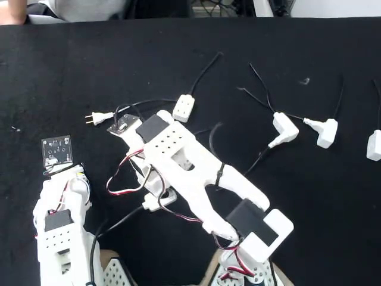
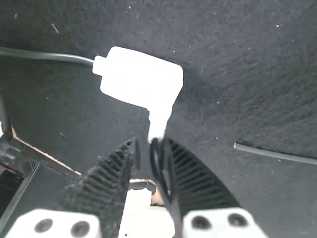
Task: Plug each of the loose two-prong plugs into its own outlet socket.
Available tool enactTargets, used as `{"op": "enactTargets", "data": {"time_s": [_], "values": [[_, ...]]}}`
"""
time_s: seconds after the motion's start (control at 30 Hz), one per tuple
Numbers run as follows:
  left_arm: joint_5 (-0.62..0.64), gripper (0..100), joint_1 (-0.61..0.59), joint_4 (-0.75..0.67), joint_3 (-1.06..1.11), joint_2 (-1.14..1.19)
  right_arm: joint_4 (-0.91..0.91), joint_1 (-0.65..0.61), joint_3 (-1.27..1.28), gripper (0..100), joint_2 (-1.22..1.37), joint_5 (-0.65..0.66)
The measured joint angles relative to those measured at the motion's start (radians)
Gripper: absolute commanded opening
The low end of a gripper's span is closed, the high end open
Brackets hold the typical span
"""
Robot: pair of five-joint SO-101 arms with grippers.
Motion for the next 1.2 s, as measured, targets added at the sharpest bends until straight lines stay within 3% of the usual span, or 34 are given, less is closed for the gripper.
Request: {"op": "enactTargets", "data": {"time_s": [0.57, 0.63, 0.77, 0.93, 1.2], "values": [[0.000, 6, 0.000, 0.000, 0.000, 0.000, -0.101, 0.026, 0.061, 1.3, 0.028, 0.028], [0.000, 6, 0.000, 0.000, 0.000, 0.000, -0.101, 0.041, 0.061, 6.0, 0.028, 0.029], [0.000, 6, 0.000, 0.000, 0.000, 0.000, -0.098, 0.043, 0.061, 27.0, 0.028, 0.029], [0.000, 6, 0.000, 0.000, 0.000, 0.000, -0.069, 0.005, 0.061, 18.6, 0.023, 0.015], [0.000, 6, 0.000, 0.000, 0.000, 0.000, -0.069, -0.008, 0.061, 18.1, -0.029, -0.034]]}}
